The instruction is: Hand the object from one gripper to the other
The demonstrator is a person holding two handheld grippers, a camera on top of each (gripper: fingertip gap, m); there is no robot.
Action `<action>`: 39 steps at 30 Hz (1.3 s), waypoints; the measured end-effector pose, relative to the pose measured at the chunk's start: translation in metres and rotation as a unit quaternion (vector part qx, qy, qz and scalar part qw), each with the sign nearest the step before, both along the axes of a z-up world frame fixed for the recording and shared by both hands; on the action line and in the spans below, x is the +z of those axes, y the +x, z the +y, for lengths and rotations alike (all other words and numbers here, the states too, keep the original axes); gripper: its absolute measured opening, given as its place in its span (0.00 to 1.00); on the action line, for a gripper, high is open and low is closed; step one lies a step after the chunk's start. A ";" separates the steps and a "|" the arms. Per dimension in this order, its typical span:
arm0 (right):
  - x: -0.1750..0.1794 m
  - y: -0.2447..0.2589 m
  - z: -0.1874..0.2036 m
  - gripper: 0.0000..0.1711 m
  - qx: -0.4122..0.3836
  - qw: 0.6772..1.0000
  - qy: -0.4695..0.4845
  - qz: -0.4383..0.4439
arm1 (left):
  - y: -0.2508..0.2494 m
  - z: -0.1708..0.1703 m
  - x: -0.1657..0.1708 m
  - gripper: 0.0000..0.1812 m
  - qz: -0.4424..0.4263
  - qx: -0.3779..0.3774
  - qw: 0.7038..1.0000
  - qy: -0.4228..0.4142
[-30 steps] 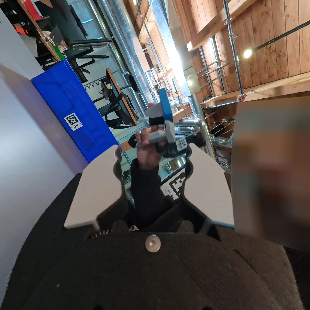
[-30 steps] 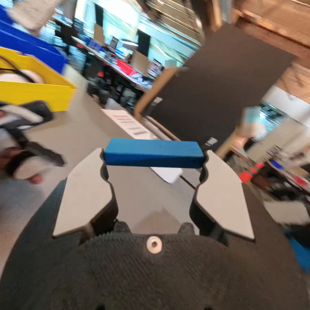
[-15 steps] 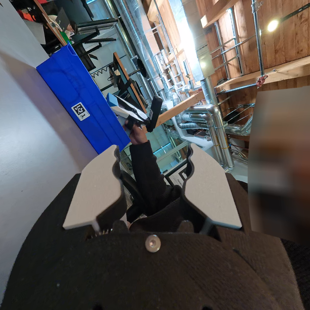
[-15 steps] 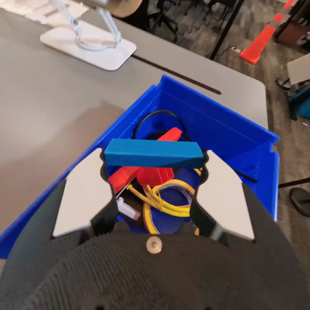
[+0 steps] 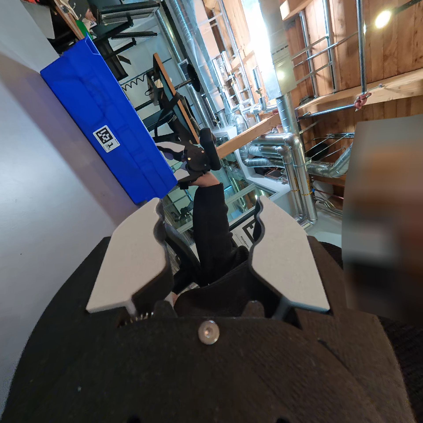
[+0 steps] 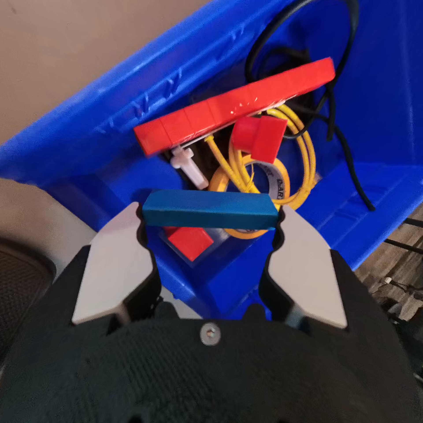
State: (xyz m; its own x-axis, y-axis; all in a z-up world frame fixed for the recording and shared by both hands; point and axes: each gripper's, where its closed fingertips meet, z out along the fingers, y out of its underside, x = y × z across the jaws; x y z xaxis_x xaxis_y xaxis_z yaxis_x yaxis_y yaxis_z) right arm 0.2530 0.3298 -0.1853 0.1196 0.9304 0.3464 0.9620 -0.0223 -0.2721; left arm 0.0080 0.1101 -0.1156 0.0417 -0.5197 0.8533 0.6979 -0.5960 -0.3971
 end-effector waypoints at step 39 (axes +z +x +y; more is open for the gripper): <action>0.057 -0.257 -0.219 0.43 0.161 0.742 -0.401 0.513 | -0.297 -0.160 0.075 0.23 0.358 0.503 0.779 -0.111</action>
